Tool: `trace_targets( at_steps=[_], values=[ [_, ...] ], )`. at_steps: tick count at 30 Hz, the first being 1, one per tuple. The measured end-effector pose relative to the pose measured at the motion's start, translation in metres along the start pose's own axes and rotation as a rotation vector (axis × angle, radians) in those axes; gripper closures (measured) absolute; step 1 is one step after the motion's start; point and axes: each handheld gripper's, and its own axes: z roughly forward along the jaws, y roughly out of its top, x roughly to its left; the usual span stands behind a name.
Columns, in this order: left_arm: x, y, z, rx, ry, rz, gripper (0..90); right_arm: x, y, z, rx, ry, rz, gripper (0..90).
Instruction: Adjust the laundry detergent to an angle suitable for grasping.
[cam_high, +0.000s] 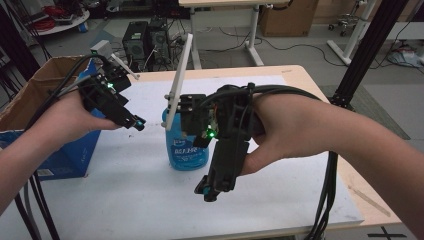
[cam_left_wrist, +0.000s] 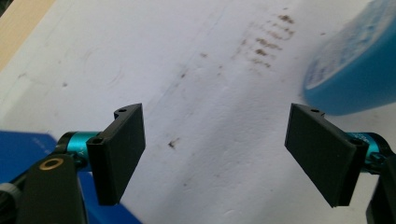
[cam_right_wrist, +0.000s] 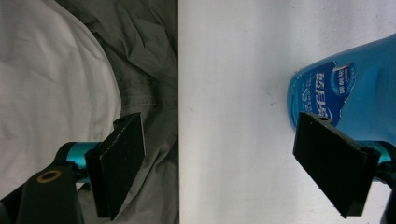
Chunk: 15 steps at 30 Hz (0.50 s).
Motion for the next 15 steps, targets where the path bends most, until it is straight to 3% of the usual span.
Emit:
trace_targets(
  at_steps=[4,8,15],
  values=[
    [0.001,0.002,0.006,0.028,0.026,-0.014,20.4,-0.002,0.002,0.001,-0.002,0.003,-0.002,16.1],
    [0.003,0.003,0.011,0.051,0.025,-0.017,20.4,-0.002,0.003,0.003,0.0,0.008,-0.002,16.1],
    [0.003,0.004,0.012,0.038,0.021,-0.026,20.4,-0.005,0.004,0.002,-0.003,0.009,0.003,16.1]
  ],
)
